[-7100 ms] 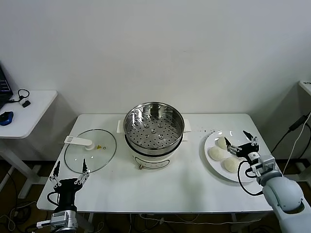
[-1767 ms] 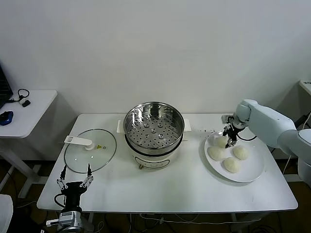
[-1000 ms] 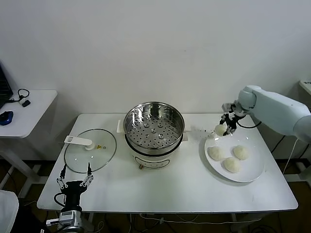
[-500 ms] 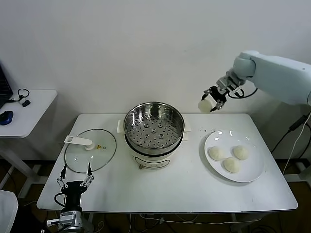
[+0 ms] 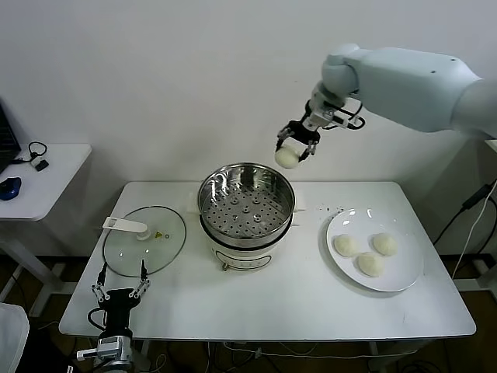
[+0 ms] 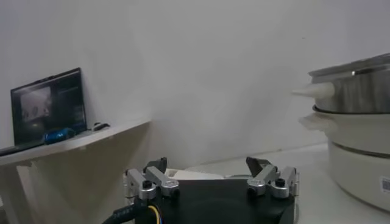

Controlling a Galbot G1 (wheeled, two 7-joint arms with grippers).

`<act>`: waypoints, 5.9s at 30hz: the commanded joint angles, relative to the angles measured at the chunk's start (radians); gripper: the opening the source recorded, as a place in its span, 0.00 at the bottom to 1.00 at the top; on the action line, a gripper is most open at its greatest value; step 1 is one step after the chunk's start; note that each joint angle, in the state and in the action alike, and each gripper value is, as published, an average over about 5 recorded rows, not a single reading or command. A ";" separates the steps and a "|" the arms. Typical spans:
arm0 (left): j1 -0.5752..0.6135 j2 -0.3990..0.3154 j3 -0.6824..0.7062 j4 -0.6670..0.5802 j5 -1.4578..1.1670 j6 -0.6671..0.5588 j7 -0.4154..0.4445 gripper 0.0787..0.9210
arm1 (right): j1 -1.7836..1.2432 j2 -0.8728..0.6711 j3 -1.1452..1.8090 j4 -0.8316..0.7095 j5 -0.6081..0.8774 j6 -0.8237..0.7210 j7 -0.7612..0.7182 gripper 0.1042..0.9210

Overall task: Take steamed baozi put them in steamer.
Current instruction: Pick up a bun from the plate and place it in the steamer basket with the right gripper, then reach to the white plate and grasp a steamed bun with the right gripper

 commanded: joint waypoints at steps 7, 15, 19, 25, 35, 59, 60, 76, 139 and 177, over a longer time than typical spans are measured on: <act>-0.007 -0.049 0.000 0.011 -0.001 -0.003 -0.002 0.88 | -0.147 0.251 -0.010 -0.176 -0.080 0.079 0.042 0.69; -0.008 -0.049 0.001 0.023 -0.002 -0.008 -0.003 0.88 | -0.279 0.326 0.058 -0.393 -0.161 0.079 0.041 0.69; -0.011 -0.049 0.002 0.031 -0.001 -0.010 -0.004 0.88 | -0.310 0.332 0.080 -0.427 -0.190 0.079 0.039 0.70; -0.017 -0.049 0.004 0.038 0.001 -0.011 -0.003 0.88 | -0.326 0.321 0.088 -0.443 -0.202 0.079 0.039 0.70; -0.020 -0.049 0.003 0.046 0.005 -0.013 -0.003 0.88 | -0.359 0.319 0.101 -0.452 -0.217 0.079 0.038 0.70; -0.018 -0.049 -0.004 0.037 0.003 -0.017 -0.004 0.88 | -0.330 0.308 0.146 -0.444 -0.202 0.079 0.050 0.87; -0.017 -0.049 -0.005 0.035 0.003 -0.017 -0.004 0.88 | -0.306 0.297 0.126 -0.421 -0.173 0.079 0.043 0.88; 0.000 -0.049 -0.007 0.011 0.010 -0.009 -0.001 0.88 | -0.044 0.111 -0.157 -0.232 0.322 0.041 -0.239 0.88; 0.005 -0.049 -0.014 0.050 0.027 -0.009 -0.001 0.88 | -0.338 -0.413 -0.080 0.137 0.423 -0.953 -0.129 0.88; -0.001 -0.049 -0.023 0.065 0.035 -0.019 -0.004 0.88 | -0.481 -0.349 0.055 -0.016 0.351 -0.912 -0.108 0.88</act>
